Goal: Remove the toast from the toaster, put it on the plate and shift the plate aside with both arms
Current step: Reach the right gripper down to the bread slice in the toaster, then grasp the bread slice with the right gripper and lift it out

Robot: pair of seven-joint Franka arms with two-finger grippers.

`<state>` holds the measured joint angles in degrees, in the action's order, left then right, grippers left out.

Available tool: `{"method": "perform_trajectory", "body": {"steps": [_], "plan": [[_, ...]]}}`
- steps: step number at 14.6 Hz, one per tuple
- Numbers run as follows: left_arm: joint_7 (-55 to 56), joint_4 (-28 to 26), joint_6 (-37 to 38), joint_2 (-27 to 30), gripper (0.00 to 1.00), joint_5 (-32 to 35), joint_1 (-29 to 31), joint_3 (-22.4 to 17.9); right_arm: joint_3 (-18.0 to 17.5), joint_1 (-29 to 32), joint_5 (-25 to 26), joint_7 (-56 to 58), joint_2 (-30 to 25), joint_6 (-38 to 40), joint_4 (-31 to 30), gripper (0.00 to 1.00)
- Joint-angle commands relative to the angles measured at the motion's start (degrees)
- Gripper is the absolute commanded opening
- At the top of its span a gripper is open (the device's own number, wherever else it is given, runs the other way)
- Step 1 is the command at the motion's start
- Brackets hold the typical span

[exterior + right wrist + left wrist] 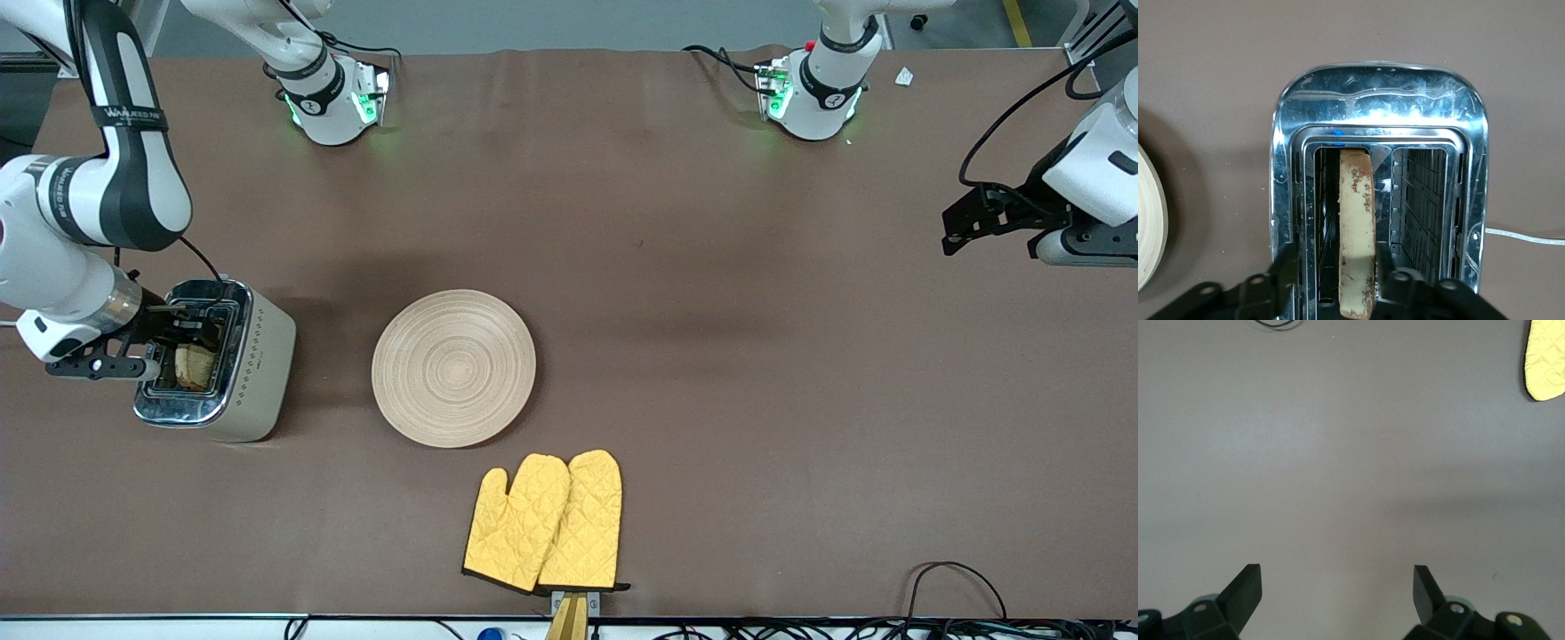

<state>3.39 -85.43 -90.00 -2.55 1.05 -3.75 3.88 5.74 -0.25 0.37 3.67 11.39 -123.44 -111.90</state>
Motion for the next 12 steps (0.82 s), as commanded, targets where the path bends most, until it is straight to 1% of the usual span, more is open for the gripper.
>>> {"method": "perform_trajectory", "body": {"steps": [1,4,5,6,8,9,11,12], "plan": [[-0.7,-0.3,0.3,1.0,1.0,1.0,0.1,0.1,-0.6,1.0,-0.4,0.8,0.0,-0.5,-0.2,0.0],[-0.7,-0.3,0.3,0.9,1.0,1.0,0.1,0.2,-0.6,1.4,-0.4,2.0,-0.1,0.4,2.7,0.0],[-0.7,-0.3,0.3,0.9,1.0,1.0,0.1,0.2,-0.6,1.3,-0.4,2.0,-0.2,2.4,4.1,0.0],[-0.7,-0.3,0.3,0.9,1.0,1.0,0.1,0.1,-0.6,1.0,-0.4,2.0,-0.3,6.1,6.7,0.0],[-0.8,-0.3,0.3,0.9,1.0,1.0,0.1,0.2,-0.8,0.5,-0.4,1.4,-0.3,16.7,12.5,0.0],[-0.8,-0.3,0.3,0.9,1.0,1.0,0.1,0.2,-0.9,0.3,-0.5,1.3,-0.4,20.1,15.0,0.0],[-0.8,-0.3,0.3,0.9,1.0,1.0,0.1,0.2,-0.9,-1.6,-0.5,0.0,-1.3,25.5,17.8,0.0],[-0.8,-0.3,0.3,0.9,1.0,1.0,0.1,0.2,-1.0,-3.5,-0.5,-5.0,-2.1,28.3,18.4,0.0]]}}
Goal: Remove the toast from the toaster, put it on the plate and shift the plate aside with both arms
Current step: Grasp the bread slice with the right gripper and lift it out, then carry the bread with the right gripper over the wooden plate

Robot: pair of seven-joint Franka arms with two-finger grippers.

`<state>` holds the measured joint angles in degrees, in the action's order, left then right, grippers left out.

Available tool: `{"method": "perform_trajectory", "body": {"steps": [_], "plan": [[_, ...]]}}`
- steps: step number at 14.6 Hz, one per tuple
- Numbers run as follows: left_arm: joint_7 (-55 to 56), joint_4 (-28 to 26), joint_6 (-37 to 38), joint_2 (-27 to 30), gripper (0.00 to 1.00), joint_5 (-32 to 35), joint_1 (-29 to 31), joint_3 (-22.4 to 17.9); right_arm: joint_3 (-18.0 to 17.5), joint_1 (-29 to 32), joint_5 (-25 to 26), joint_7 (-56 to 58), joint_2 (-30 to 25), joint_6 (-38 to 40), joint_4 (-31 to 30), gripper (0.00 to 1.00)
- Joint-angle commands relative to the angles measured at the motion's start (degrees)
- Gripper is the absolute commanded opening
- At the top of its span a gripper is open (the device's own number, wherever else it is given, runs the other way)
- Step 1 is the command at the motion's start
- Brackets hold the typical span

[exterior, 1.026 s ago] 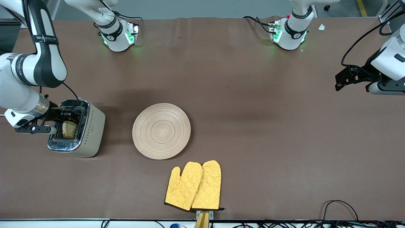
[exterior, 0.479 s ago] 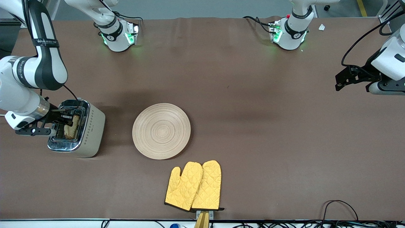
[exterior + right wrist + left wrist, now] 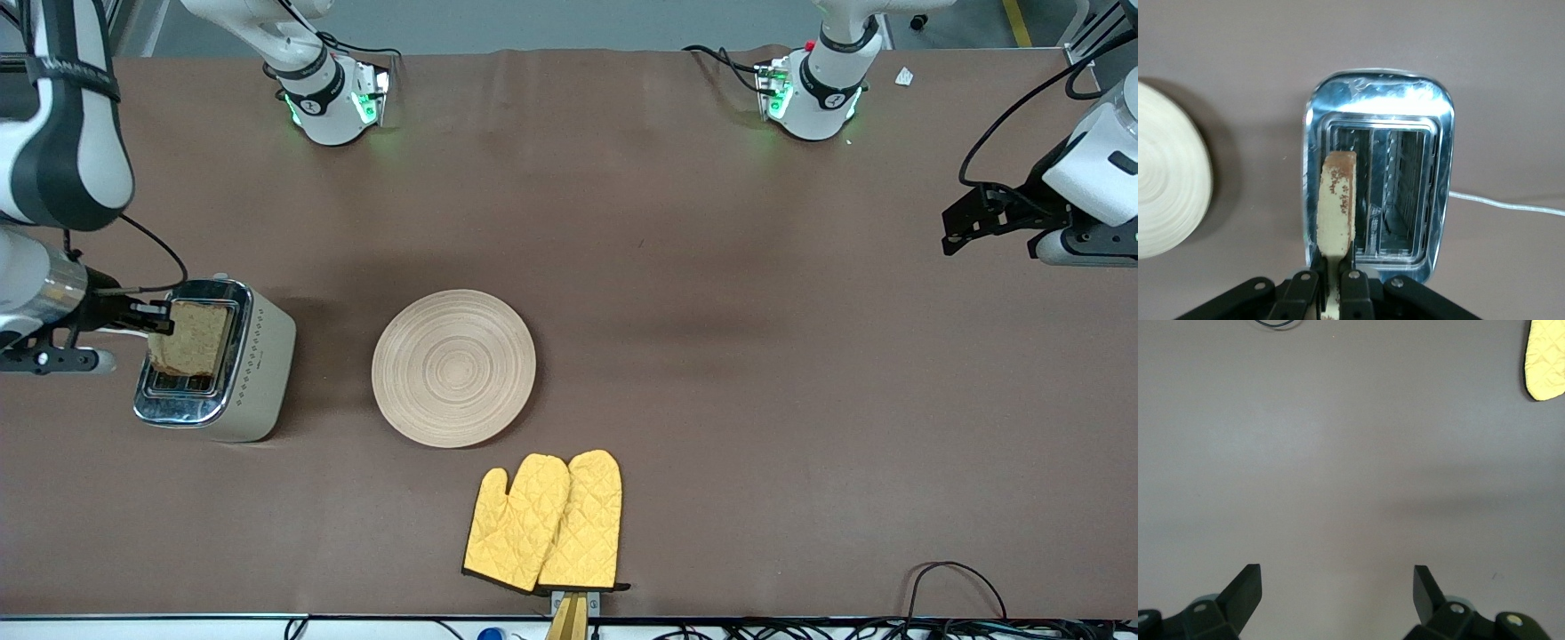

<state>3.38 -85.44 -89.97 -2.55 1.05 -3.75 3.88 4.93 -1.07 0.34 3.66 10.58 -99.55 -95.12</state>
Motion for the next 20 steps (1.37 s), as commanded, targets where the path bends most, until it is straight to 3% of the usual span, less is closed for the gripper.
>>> {"method": "perform_trajectory", "body": {"steps": [1,5,9,15,20], "plan": [[-0.7,-0.3,0.3,0.9,1.0,1.0,0.1,0.2,-0.2,-5.2,-0.9,-10.2,-1.9,6.1,1.6,0.0],[-0.7,-0.3,0.3,1.0,1.0,1.0,0.1,0.1,-0.3,-16.1,-2.6,-25.3,-2.8,4.7,1.1,0.0],[-0.7,-0.3,0.3,0.9,1.0,1.0,0.1,0.1,-0.2,-21.1,-17.0,-29.0,-2.1,-9.3,-5.9,0.0],[-0.7,-0.5,0.3,0.4,1.0,1.0,0.1,0.1,-0.3,-26.3,-31.7,-28.2,3.3,-23.5,-11.0,0.0],[-0.7,-0.5,0.3,0.3,1.0,1.0,0.2,0.1,-0.3,-27.7,-36.6,-18.0,6.5,-35.6,-17.1,0.0]]}}
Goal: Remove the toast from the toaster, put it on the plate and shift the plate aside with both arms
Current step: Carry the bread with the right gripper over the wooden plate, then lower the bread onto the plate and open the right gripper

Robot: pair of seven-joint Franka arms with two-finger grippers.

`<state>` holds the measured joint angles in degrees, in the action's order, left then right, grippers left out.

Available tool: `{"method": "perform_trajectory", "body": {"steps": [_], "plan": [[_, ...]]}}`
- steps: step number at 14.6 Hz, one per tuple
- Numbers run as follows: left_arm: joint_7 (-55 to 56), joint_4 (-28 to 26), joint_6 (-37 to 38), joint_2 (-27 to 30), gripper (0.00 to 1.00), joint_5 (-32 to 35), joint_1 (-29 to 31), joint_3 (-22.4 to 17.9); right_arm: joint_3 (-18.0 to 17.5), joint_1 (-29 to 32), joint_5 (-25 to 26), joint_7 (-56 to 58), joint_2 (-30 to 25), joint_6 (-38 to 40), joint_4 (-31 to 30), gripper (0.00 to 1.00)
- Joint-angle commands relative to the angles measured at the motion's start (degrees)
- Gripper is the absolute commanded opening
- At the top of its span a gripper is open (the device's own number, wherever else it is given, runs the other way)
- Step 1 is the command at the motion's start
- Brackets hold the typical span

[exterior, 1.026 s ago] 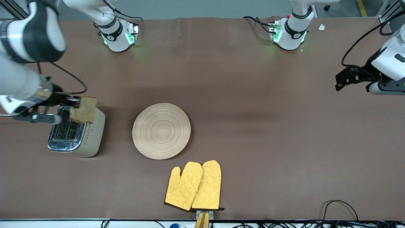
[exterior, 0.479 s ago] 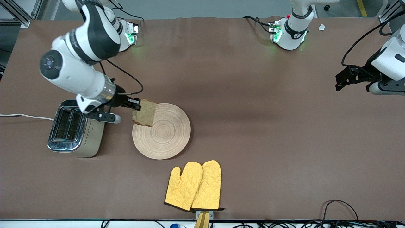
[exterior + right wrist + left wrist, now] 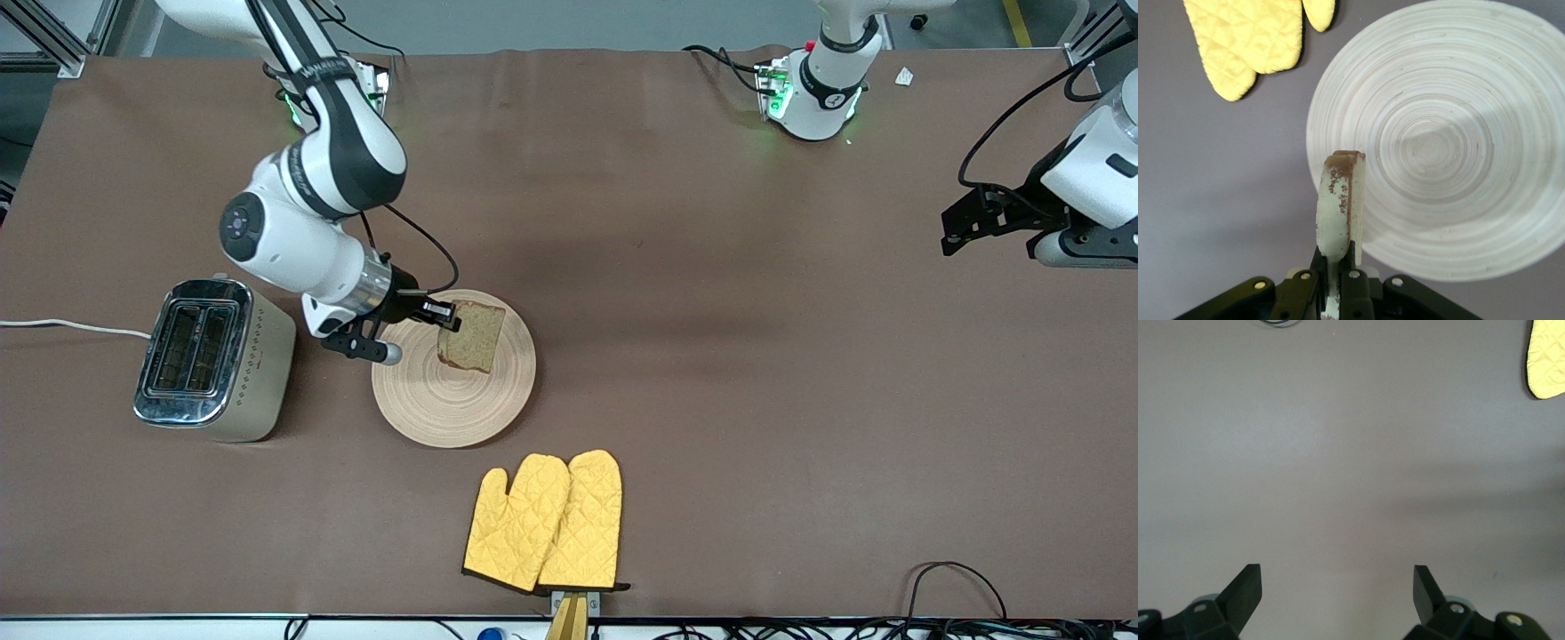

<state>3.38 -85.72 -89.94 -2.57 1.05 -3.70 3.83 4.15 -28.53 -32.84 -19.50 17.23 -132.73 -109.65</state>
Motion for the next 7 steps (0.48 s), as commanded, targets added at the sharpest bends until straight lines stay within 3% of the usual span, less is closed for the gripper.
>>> {"method": "perform_trajectory", "body": {"steps": [1,7], "plan": [[-0.7,-0.2,0.3,0.4,1.0,1.0,0.1,0.1,0.5,0.5,-3.6,7.7,0.3,-2.5,-3.4,0.0],[-0.8,-0.3,1.1,0.4,1.0,0.9,0.3,-0.1,0.5,6.2,-3.7,20.0,0.7,-3.1,-8.7,0.0]]}}
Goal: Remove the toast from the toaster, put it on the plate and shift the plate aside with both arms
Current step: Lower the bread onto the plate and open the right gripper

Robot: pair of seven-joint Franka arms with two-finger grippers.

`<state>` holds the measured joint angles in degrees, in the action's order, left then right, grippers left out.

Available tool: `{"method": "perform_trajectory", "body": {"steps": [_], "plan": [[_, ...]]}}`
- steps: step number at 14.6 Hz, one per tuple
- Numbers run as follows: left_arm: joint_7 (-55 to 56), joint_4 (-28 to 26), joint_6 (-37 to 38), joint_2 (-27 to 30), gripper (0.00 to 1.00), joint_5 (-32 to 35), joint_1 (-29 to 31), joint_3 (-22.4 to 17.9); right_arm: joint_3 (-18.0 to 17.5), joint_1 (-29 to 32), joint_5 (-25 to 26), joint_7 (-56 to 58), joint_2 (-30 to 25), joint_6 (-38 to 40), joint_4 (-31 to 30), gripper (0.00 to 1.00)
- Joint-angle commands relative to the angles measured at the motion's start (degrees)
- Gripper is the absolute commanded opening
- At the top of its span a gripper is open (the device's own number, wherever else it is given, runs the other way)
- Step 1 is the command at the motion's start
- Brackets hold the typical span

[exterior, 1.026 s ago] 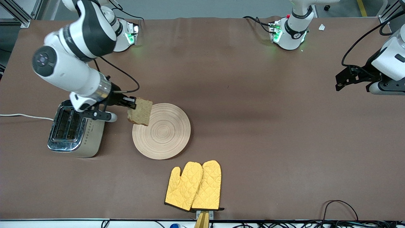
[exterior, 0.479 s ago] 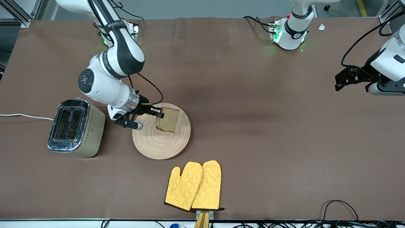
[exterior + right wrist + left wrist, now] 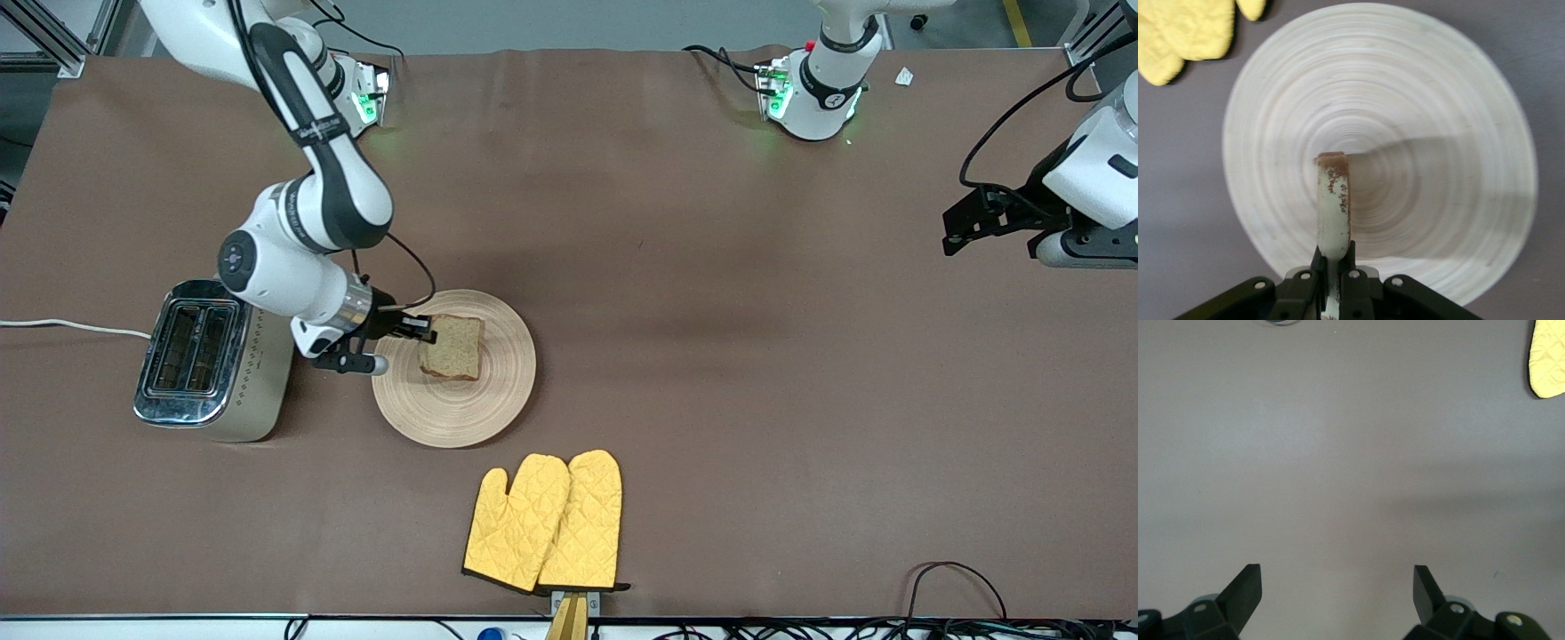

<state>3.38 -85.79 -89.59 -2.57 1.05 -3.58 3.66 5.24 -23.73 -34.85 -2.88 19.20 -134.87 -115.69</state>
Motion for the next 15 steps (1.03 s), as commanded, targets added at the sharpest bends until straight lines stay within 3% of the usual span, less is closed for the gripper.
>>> {"method": "perform_trajectory", "body": {"steps": [1,6,11,15], "plan": [[-0.8,-0.3,0.7,0.4,1.0,0.9,0.1,0.0,-0.6,1.8,-1.7,4.0,-1.3,-0.9,-2.8,0.0],[-0.8,-0.2,0.7,0.4,1.0,0.9,0.2,-0.1,-0.3,2.5,-1.5,6.0,-0.7,-2.2,-4.7,0.0],[-0.9,-0.2,0.7,0.4,1.0,0.9,0.3,-0.1,-0.2,7.0,-1.4,13.0,2.3,-2.1,-4.9,0.02],[-1.0,-0.2,0.7,0.1,1.0,1.0,0.9,-0.1,-0.2,7.6,-1.5,13.0,3.0,-1.8,-4.5,0.15]]}}
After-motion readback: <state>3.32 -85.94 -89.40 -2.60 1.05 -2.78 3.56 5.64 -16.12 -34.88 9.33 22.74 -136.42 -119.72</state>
